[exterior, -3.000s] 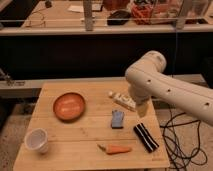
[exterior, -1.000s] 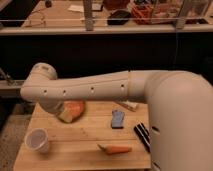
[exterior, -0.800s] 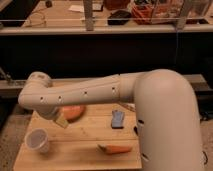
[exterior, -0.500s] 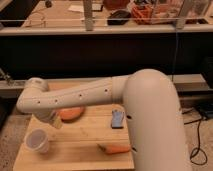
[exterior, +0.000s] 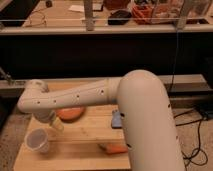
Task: Place the ceramic cup in the ceramic bowl
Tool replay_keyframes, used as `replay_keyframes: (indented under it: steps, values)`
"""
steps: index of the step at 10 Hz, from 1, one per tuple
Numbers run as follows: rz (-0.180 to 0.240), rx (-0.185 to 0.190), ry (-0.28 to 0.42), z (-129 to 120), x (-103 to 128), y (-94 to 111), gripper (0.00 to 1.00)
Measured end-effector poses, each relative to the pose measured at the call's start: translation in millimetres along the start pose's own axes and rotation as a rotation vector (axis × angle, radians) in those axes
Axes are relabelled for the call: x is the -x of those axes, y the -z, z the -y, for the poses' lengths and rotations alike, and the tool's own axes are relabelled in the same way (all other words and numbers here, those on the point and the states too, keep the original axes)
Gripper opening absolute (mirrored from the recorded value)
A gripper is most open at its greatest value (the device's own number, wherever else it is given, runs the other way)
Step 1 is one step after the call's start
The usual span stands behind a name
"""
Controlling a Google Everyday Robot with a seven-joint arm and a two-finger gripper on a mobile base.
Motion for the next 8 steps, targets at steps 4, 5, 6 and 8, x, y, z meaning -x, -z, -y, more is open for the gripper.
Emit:
replay_keyframes:
  steps: [4, 5, 6, 8]
  values:
    - [0.018, -0.014, 0.012, 0, 2, -6, 0.80]
    - [0.019, -0.019, 0.012, 0, 1, -11, 0.80]
    - [0.022, -0.024, 0.016, 0, 1, -14, 0.80]
    - [0.025, -0.032, 0.023, 1, 0, -12, 0.80]
